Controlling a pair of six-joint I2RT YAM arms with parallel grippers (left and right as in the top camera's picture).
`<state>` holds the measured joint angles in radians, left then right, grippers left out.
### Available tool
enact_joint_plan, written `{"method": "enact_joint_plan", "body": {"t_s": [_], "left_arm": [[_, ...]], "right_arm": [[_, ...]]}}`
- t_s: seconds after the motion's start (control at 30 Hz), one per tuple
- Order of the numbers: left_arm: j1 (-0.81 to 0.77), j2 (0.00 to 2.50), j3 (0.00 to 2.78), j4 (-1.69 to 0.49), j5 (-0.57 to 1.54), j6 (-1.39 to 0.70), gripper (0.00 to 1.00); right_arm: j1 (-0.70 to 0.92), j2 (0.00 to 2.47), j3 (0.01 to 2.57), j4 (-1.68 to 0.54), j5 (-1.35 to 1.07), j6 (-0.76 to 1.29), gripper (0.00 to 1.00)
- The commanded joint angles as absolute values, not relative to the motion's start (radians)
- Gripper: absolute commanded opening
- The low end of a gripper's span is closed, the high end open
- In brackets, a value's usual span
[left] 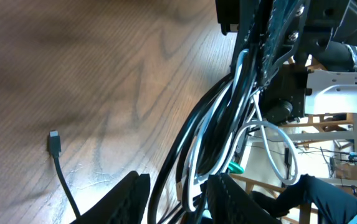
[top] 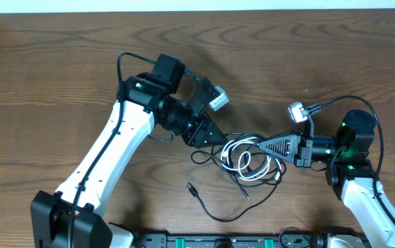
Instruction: Untangle cables
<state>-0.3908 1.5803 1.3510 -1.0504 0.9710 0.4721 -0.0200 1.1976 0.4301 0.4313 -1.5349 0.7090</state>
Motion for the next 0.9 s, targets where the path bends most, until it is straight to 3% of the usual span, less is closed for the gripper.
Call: {"method": "enact_joint_plan", "body": {"t_s": [0.0,0.53,0.67,0.87], "left_arm": [[-0.392,1.575,1.343,-1.050,0.995,0.498,0.37],[-0.435,1.575,1.343,-1.048,0.988,0.505,0.37],[-0.445,1.575,1.343,-1.045,0.951,0.505,0.25],[-0.442,1.575,1.343,-1.044,0.904,0.504,0.24]], "right_arm": [[-0.011,1.203,0.446,0.435,-1.562,0.726,0.01],[-0.011,1.203,0.446,0.435,-1.562,0.726,0.01],[-0.011,1.203,0.446,0.435,-1.562,0.726,0.01],[-0.011,1.203,0.446,0.435,-1.562,0.725,0.01]]}}
